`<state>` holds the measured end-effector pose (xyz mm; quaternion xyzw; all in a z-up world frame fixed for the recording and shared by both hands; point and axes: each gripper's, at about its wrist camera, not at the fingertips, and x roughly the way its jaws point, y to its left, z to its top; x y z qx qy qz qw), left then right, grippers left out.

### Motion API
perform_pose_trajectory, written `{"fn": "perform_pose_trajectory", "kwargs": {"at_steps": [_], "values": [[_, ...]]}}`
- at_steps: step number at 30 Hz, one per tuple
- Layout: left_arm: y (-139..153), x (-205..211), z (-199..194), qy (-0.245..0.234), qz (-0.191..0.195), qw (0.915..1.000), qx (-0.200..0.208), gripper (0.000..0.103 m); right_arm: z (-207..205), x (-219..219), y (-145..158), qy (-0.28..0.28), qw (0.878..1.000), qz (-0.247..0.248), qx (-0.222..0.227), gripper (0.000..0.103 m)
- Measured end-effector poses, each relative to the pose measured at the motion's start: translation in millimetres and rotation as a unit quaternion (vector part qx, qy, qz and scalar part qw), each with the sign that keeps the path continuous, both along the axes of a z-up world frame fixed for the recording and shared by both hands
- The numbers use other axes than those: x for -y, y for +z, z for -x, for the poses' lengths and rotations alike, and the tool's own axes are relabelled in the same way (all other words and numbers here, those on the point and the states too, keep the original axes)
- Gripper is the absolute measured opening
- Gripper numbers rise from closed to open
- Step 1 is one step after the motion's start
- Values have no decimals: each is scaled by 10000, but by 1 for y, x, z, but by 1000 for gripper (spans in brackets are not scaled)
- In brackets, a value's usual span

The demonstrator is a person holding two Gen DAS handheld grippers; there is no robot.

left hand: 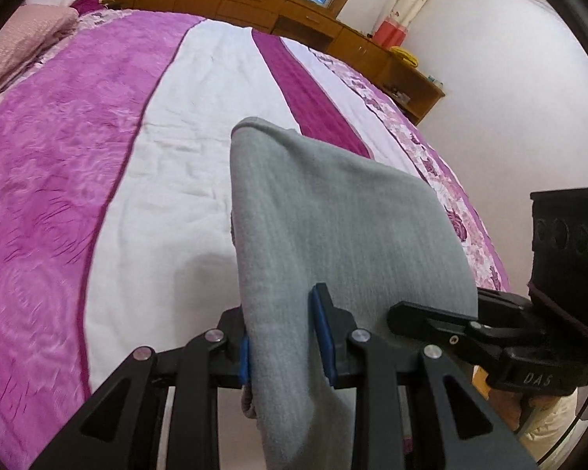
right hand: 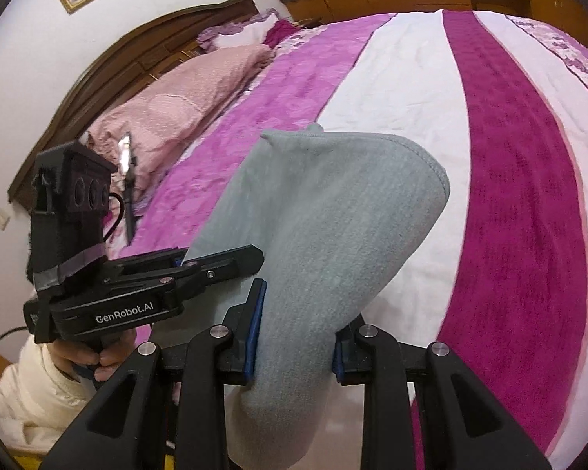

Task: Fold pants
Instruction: 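Lay the folded bundle down with both grippers and open them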

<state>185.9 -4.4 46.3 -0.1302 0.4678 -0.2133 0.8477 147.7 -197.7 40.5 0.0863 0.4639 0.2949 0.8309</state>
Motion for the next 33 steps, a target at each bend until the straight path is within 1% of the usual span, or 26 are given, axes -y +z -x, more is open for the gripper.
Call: {"fn": "perform_pose_trajectory", "kwargs": {"at_steps": [5,11,14,19,21,24,28,33], "values": [[-22,9,-32,3,-88,9999,-96,28,-32,3,-18,-43,9999,107,-62,20],[-42,19,-70,-21,-81,9999,-109,28,-67,7,-32,-173,9993,331,6,20],[-54,23,-88,-68,-124,9998,-168,28,-82,11,-43,-275,9990,350,-91,20],[-81,28,-106,-177,-289,9990,-300,29,-103,13,-71,-409,9974,497,-334,21],[-86,28,-107,-187,-269,9992,-247,30,-103,15,-78,-506,9968,506,-354,25],[-85,27,-108,-234,-306,9990,-217,31,-104,18,-84,-655,9962,425,-396,27],[-73,28,-102,-294,-424,9985,-193,31,-99,22,-82,-827,9951,313,-433,28],[-50,26,-82,-335,-746,9966,109,31,-89,33,-72,-1034,9933,254,-459,28]]}}
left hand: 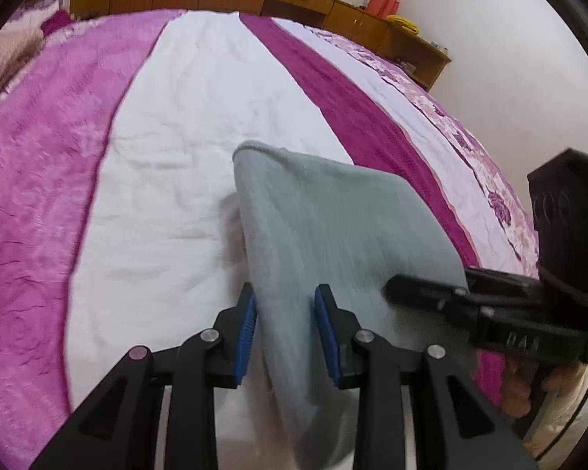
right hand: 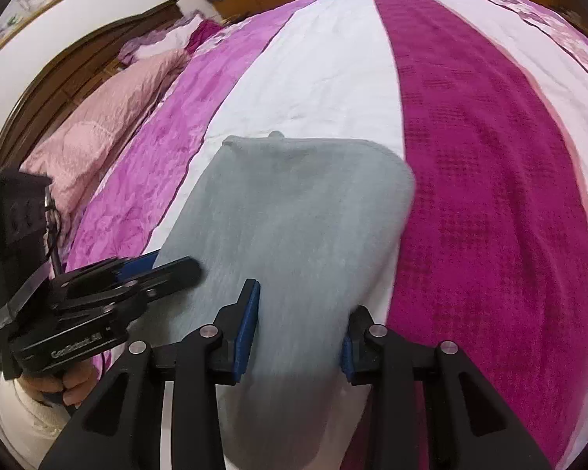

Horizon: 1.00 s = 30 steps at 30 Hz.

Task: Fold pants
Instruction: 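Lay the folded bundle down with both grippers and open them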

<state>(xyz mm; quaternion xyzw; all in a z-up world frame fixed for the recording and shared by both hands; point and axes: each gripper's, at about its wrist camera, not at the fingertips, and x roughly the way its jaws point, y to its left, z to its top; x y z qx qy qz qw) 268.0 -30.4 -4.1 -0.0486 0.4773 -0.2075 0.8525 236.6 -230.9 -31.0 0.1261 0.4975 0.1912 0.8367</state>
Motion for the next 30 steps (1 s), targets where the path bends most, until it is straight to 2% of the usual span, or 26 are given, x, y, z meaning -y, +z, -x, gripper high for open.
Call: {"fn": "perform_pose_trajectory", "kwargs": {"at_steps": [4,8,11,13,16,19,23,25,27,30], "values": [[3,-5,14,62,-26,10000,-31,31,11,7,7,-154,9998,58,64,28],[-2,-7,27,127,-288,9995,15,31,30,15,19,-348,9990,168,220,28],[-9,-9,36,211,-417,9989,-31,31,48,15,23,-375,9987,68,329,28],[-11,-9,41,245,-480,9985,-3,31,56,12,18,-335,9989,108,305,28],[-15,-5,42,251,-643,9976,25,32,58,1,2,-333,9974,581,264,28],[-19,-3,40,312,-611,9976,21,32,52,0,-15,-398,9959,804,127,28],[-22,-3,39,407,-564,9976,40,32,49,3,-20,-491,9964,690,68,31],[-17,-4,43,493,-565,9972,30,32,53,5,-16,-566,9964,629,73,35],[-11,-4,50,526,-626,9966,47,32,58,7,-13,-671,9957,637,18,47],[1,-1,67,457,-840,9953,163,32,72,8,-6,-681,9956,641,-22,54]]}}
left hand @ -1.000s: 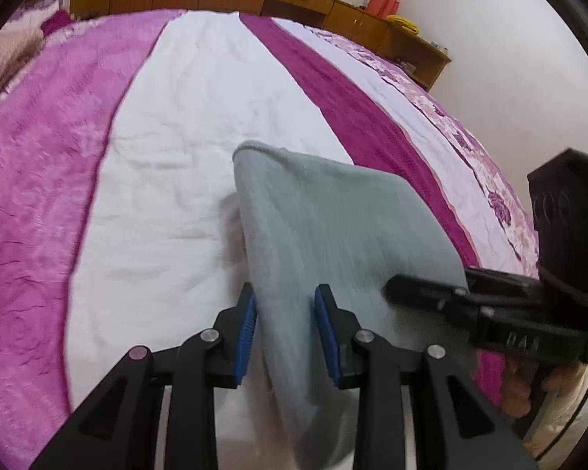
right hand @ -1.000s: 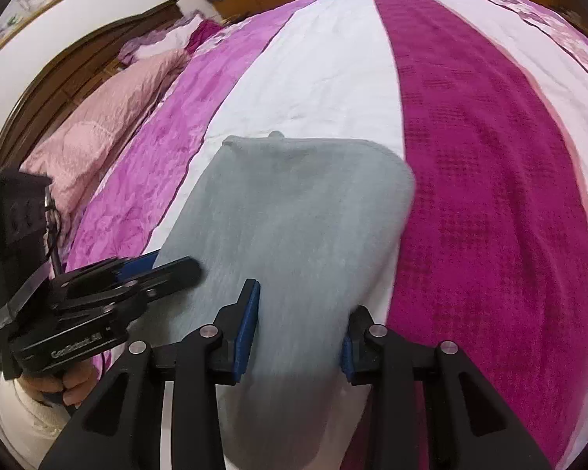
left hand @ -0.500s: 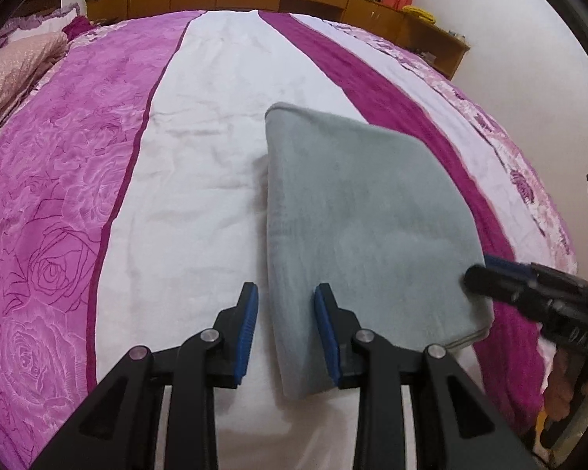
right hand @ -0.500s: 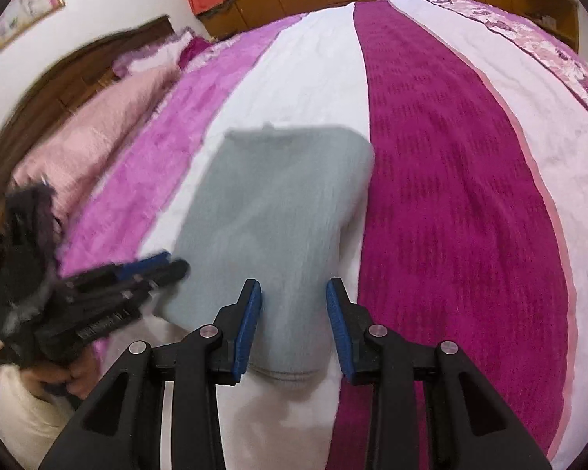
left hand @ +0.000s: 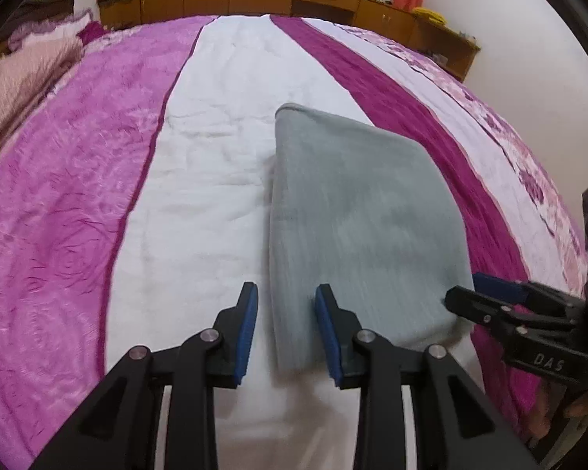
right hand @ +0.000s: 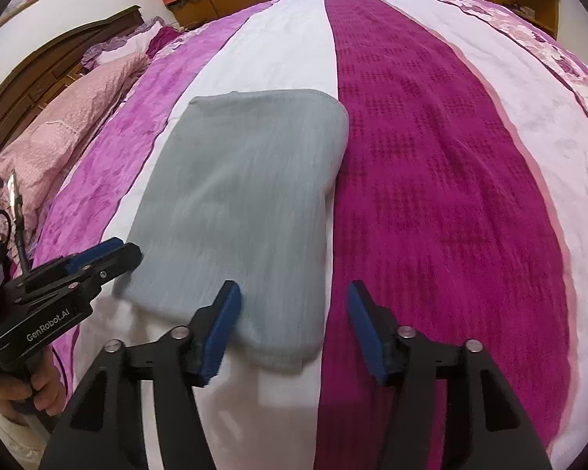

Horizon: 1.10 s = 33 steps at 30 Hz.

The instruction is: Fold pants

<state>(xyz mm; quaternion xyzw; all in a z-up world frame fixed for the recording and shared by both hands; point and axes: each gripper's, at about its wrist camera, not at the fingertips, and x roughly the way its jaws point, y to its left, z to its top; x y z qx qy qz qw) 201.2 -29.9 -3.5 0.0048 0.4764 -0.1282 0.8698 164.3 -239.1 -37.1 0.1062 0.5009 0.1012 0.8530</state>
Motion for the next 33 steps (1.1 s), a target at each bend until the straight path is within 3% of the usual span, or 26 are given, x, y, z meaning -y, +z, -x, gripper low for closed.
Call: {"fn": "perform_pose_trajectory", "kwargs": {"at_steps": [3,8,11,14,17,26,33], "values": [[7,-1,18,51,0,10000,7,34,20,1,12,14,9998,-22,205,57],[4,-8,46,281,61,9996,5,60,49,1,26,9,9985,-11,544,67],[-2,-6,59,281,-152,9995,-9,64,62,-1,22,-19,9978,151,646,74],[-8,-2,65,310,-293,9991,-14,72,70,-6,11,-33,9967,430,687,75],[-16,0,65,328,-319,9989,-40,73,74,-10,-2,-14,9958,631,668,75],[-44,7,53,396,-424,9980,-251,77,65,-5,-29,23,9972,583,465,76],[-49,9,49,448,-423,9979,-213,82,66,-20,-41,114,9944,816,662,92]]}}
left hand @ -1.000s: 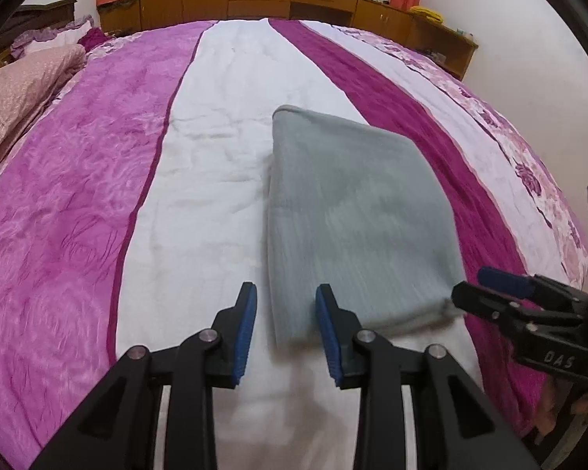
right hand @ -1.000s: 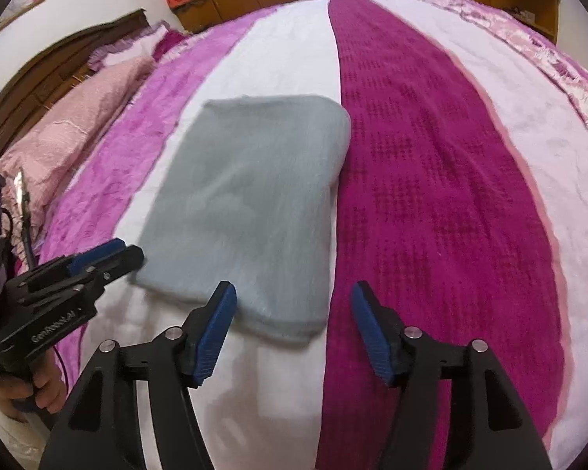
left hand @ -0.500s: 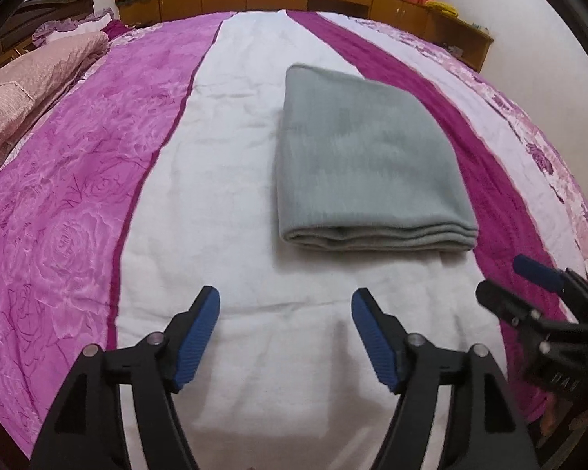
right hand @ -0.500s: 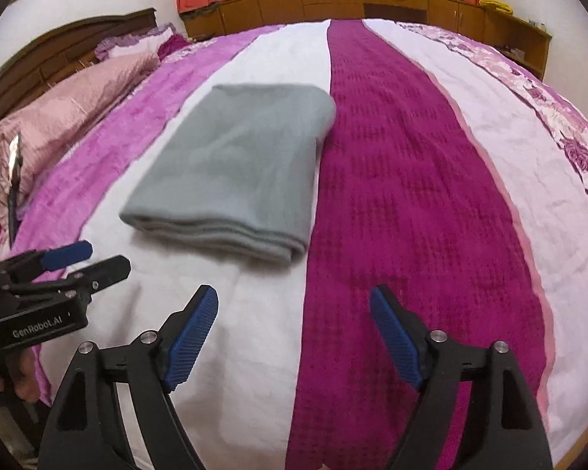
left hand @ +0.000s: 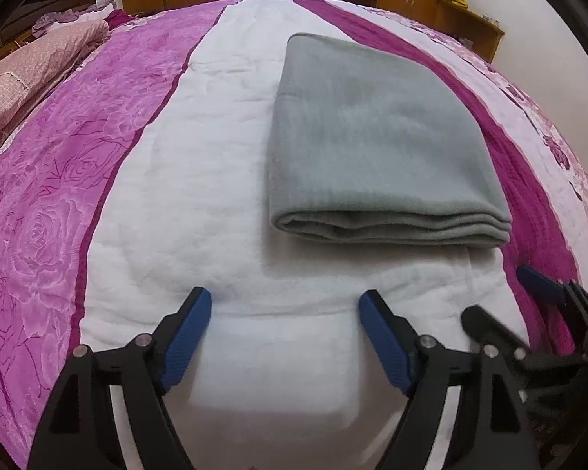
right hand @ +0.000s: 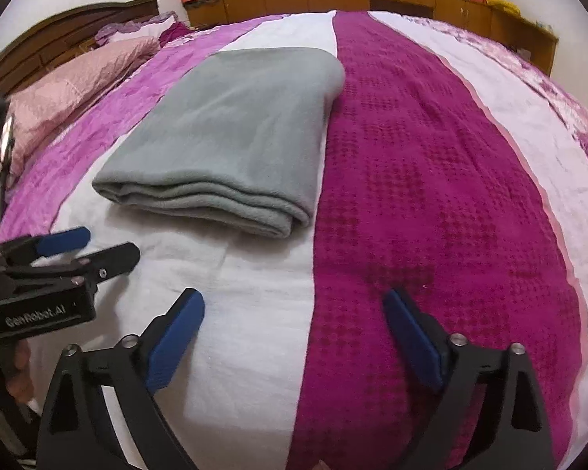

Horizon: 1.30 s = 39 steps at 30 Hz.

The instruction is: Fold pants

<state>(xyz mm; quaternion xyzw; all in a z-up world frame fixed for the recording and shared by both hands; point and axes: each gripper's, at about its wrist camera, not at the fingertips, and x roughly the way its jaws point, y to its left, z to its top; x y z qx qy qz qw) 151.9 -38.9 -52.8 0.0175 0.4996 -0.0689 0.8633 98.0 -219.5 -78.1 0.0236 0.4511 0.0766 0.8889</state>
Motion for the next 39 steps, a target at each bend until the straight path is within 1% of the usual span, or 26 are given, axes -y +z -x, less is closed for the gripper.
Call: {"fn": "perform_pose_trajectory", "kwargs": {"at_steps": [3,8,24,39], "values": [[0,0,-1,31,28,10000,13,83,1,-2,-2,-3,9999,26,101,95],[-1,3,1,35,-30,10000,62,83,1,-4,-4,11,9999,37,150,98],[-1,1,0,17,1,10000,36,84,2,-6,-2,-2,9999,22,157,99],[0,3,0,10,-47,10000,59,84,1,-6,-2,-2,9999,21,158,99]]}}
